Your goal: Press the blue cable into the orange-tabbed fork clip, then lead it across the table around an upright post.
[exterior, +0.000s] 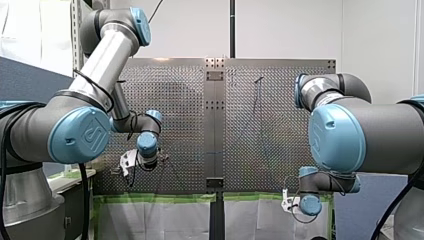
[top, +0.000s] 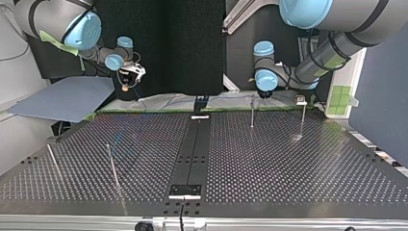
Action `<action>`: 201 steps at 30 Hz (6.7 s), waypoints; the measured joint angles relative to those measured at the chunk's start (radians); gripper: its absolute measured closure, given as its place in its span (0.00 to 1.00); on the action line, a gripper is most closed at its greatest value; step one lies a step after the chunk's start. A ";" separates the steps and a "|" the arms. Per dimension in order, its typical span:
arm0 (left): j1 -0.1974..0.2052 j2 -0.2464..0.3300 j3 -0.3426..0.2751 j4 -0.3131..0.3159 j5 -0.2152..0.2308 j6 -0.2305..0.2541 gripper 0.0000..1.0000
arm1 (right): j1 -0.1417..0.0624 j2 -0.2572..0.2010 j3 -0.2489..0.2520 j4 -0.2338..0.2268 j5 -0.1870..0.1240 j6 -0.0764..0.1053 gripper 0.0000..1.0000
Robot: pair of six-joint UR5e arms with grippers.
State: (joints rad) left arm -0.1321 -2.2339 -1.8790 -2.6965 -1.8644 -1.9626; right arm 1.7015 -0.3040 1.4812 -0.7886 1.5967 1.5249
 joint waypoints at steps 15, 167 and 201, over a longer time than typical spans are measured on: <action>-0.014 -0.002 -0.023 0.045 -0.012 0.012 1.00 | 0.000 0.000 0.000 0.000 -0.001 -0.010 1.00; 0.055 -0.004 0.016 0.125 0.078 0.114 0.00 | -0.022 0.000 -0.014 0.012 0.002 0.001 1.00; -0.043 0.075 0.016 -0.132 0.026 0.149 0.00 | -0.018 0.000 -0.014 0.017 0.001 -0.001 1.00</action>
State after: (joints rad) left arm -0.1747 -2.1587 -1.8634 -2.8287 -1.8388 -1.8132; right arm 1.6836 -0.3044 1.4676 -0.7717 1.5977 1.5236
